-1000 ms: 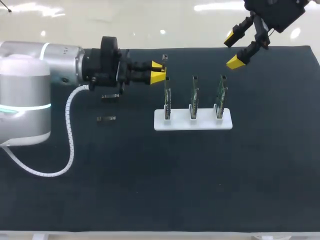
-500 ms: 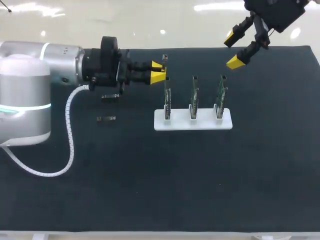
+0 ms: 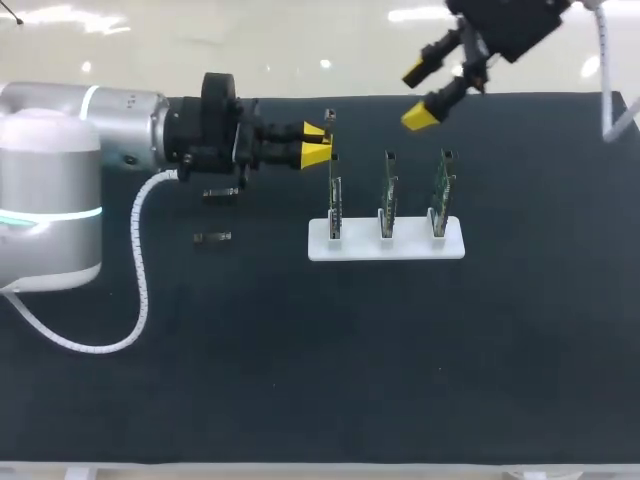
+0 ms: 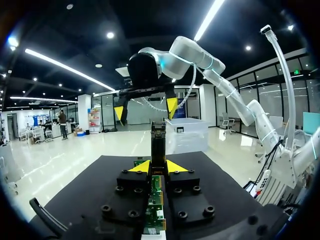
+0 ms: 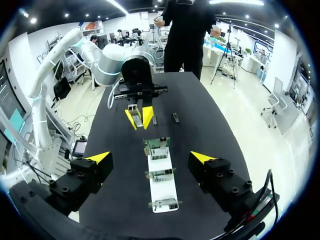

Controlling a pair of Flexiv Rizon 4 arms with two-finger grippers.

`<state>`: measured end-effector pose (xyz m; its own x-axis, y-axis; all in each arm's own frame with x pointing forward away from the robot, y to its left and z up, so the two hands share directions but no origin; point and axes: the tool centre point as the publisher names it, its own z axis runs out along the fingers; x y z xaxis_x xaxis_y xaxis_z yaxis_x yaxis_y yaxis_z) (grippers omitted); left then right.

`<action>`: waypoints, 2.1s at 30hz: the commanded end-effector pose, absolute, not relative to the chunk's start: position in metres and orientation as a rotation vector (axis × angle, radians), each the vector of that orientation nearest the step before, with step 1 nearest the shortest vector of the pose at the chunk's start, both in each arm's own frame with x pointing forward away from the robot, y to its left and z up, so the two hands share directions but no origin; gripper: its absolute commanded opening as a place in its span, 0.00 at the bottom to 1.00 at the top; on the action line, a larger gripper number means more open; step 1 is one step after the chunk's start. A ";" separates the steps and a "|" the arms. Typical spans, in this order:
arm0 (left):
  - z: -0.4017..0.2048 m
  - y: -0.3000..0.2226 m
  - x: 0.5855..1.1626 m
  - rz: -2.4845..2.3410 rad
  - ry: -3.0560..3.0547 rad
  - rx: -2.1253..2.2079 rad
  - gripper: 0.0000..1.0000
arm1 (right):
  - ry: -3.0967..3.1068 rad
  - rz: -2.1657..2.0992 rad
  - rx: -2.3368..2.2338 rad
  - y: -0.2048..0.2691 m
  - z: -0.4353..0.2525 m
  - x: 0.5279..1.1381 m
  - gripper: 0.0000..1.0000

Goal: Pick up the optical module with the left hand, and insert it into the network port with the right hand.

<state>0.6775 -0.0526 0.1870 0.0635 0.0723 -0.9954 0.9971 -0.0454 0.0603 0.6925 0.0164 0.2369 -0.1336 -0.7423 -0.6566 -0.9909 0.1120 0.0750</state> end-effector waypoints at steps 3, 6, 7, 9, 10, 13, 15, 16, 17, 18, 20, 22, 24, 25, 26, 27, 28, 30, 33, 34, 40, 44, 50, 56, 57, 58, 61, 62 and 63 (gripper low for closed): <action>0.187 -0.053 0.678 -1.158 1.197 1.325 0.00 | 1.970 0.626 -1.658 0.049 0.242 0.679 1.00; 0.187 -0.053 0.678 -1.158 1.197 1.325 0.00 | 1.972 0.623 -1.639 0.059 0.243 0.675 1.00; 0.187 -0.053 0.678 -1.158 1.197 1.325 0.00 | 1.966 0.611 -1.641 0.061 0.243 0.674 1.00; 0.187 -0.053 0.678 -1.158 1.197 1.325 0.00 | 1.959 0.608 -1.641 0.067 0.244 0.673 1.00; 0.187 -0.053 0.678 -1.158 1.197 1.325 0.00 | 1.950 0.595 -1.644 0.069 0.244 0.672 1.00; 0.187 -0.053 0.678 -1.158 1.197 1.325 0.00 | 1.937 0.601 -1.650 0.074 0.242 0.672 1.00; 0.187 -0.053 0.678 -1.158 1.197 1.325 0.00 | 1.936 0.610 -1.649 0.078 0.241 0.672 1.00; 0.187 -0.053 0.678 -1.158 1.197 1.325 0.00 | 1.931 0.602 -1.644 0.079 0.240 0.671 1.00; 0.187 -0.053 0.678 -1.158 1.197 1.325 0.00 | 1.930 0.608 -1.647 0.080 0.240 0.671 1.00; 0.187 -0.053 0.678 -1.158 1.197 1.325 0.00 | 1.929 0.606 -1.648 0.082 0.240 0.671 1.00; 0.187 -0.053 0.678 -1.158 1.197 1.325 0.00 | 1.926 0.606 -1.651 0.084 0.240 0.670 1.00; 0.187 -0.053 0.678 -1.158 1.197 1.325 0.00 | 1.922 0.610 -1.656 0.086 0.241 0.670 1.00; 0.187 -0.053 0.678 -1.158 1.197 1.325 0.00 | 1.908 0.596 -1.675 0.089 0.241 0.670 1.00; 0.187 -0.053 0.678 -1.158 1.197 1.325 0.00 | 1.898 0.593 -1.677 0.090 0.240 0.670 1.00; 0.187 -0.053 0.678 -1.158 1.197 1.325 0.00 | 1.896 0.609 -1.680 0.091 0.240 0.671 1.00; 0.187 -0.053 0.678 -1.158 1.197 1.325 0.00 | 1.891 0.606 -1.683 0.092 0.239 0.672 1.00; 0.187 -0.053 0.678 -1.158 1.197 1.325 0.00 | 1.890 0.606 -1.683 0.092 0.239 0.672 1.00; 0.187 -0.053 0.678 -1.158 1.197 1.325 0.00 | 1.888 0.620 -1.692 0.093 0.238 0.672 1.00; 0.187 -0.053 0.678 -1.158 1.197 1.325 0.00 | 1.888 0.626 -1.702 0.095 0.238 0.673 1.00; 0.187 -0.053 0.678 -1.158 1.197 1.325 0.00 | 1.886 0.621 -1.704 0.095 0.238 0.674 1.00; 0.187 -0.053 0.678 -1.158 1.197 1.325 0.00 | 1.882 0.618 -1.712 0.097 0.236 0.676 0.91; 0.187 -0.053 0.678 -1.158 1.197 1.325 0.00 | 1.877 0.622 -1.719 0.099 0.234 0.678 0.80; 0.187 -0.053 0.678 -1.158 1.197 1.325 0.00 | 1.877 0.624 -1.730 0.101 0.233 0.678 0.66; 0.187 -0.053 0.678 -1.158 1.197 1.325 0.00 | 1.873 0.624 -1.736 0.101 0.233 0.678 0.45; 0.187 -0.053 0.678 -1.158 1.197 1.325 0.00 | 1.872 0.626 -1.736 0.102 0.233 0.679 0.44; 0.187 -0.053 0.678 -1.158 1.197 1.325 0.00 | 1.871 0.626 -1.736 0.102 0.232 0.678 0.44; 0.187 -0.053 0.678 -1.158 1.197 1.325 0.00 | 1.871 0.625 -1.735 0.102 0.231 0.678 0.42; 0.187 -0.053 0.678 -1.158 1.197 1.325 0.00 | 1.870 0.626 -1.734 0.102 0.231 0.678 0.41; 0.187 -0.053 0.678 -1.158 1.197 1.325 0.00 | 1.869 0.626 -1.734 0.102 0.230 0.678 0.40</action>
<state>0.6774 -0.0527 0.1871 0.0636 0.0723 -0.9954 0.9971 -0.0456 0.0604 0.6773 0.1014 0.2315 -0.0558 -0.7635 -0.6433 -0.9967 0.0802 -0.0086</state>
